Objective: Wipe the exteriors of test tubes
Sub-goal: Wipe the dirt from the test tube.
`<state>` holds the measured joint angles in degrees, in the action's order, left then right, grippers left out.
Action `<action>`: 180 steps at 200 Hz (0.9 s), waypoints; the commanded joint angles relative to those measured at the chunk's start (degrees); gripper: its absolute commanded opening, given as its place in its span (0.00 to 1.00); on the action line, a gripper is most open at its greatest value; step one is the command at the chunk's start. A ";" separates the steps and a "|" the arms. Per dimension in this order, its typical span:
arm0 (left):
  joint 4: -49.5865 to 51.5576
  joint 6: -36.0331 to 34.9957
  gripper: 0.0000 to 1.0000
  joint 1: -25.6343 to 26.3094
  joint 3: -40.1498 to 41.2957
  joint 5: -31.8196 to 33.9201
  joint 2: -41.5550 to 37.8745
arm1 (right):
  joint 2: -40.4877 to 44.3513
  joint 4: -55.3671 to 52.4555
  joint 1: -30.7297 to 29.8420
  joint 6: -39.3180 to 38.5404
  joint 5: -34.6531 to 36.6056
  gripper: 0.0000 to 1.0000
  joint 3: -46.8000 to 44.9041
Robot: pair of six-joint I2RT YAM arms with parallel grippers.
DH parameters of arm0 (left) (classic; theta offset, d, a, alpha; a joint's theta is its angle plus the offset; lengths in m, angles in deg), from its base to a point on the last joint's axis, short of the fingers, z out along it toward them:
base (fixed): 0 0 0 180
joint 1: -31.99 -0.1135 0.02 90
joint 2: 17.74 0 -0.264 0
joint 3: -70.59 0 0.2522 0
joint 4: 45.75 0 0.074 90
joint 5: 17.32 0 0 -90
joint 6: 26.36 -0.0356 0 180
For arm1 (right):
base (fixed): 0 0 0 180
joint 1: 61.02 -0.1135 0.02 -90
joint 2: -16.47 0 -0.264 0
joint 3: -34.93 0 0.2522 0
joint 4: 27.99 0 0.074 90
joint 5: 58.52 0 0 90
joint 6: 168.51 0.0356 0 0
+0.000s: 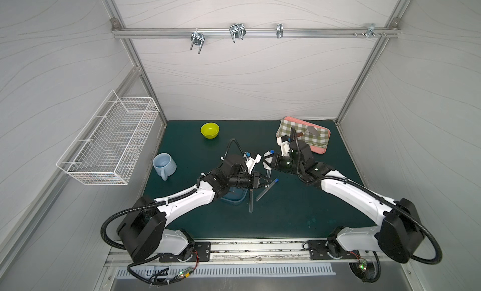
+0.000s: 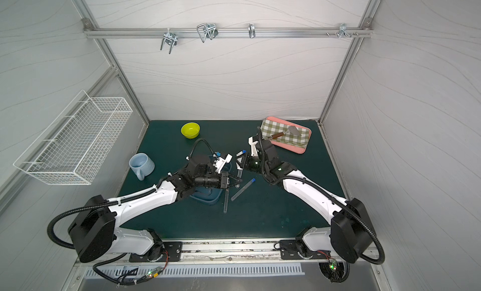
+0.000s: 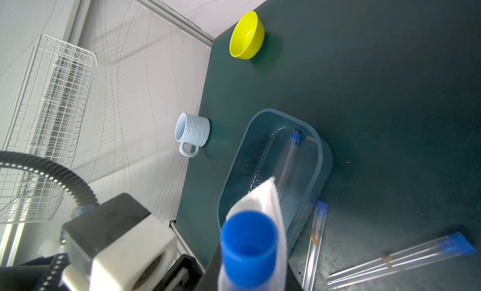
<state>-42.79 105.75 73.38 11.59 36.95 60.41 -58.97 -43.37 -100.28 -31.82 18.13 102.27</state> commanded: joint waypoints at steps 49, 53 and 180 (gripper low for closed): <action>-3.08 0.61 0.06 -0.93 -0.73 0.24 -1.81 | 2.27 0.62 -4.31 1.66 1.66 0.19 -3.13; -3.08 0.55 0.06 -0.87 -0.70 0.30 -1.85 | 2.33 0.50 -4.26 1.64 1.80 0.19 -3.13; -4.73 1.97 0.06 -0.92 0.72 0.08 -1.88 | 2.16 -7.57 -3.09 -0.43 2.90 0.49 2.67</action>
<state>-44.35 106.56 72.63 12.31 37.08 59.38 -58.69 -47.83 -103.43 -32.01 20.17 104.67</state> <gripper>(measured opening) 0.143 0.470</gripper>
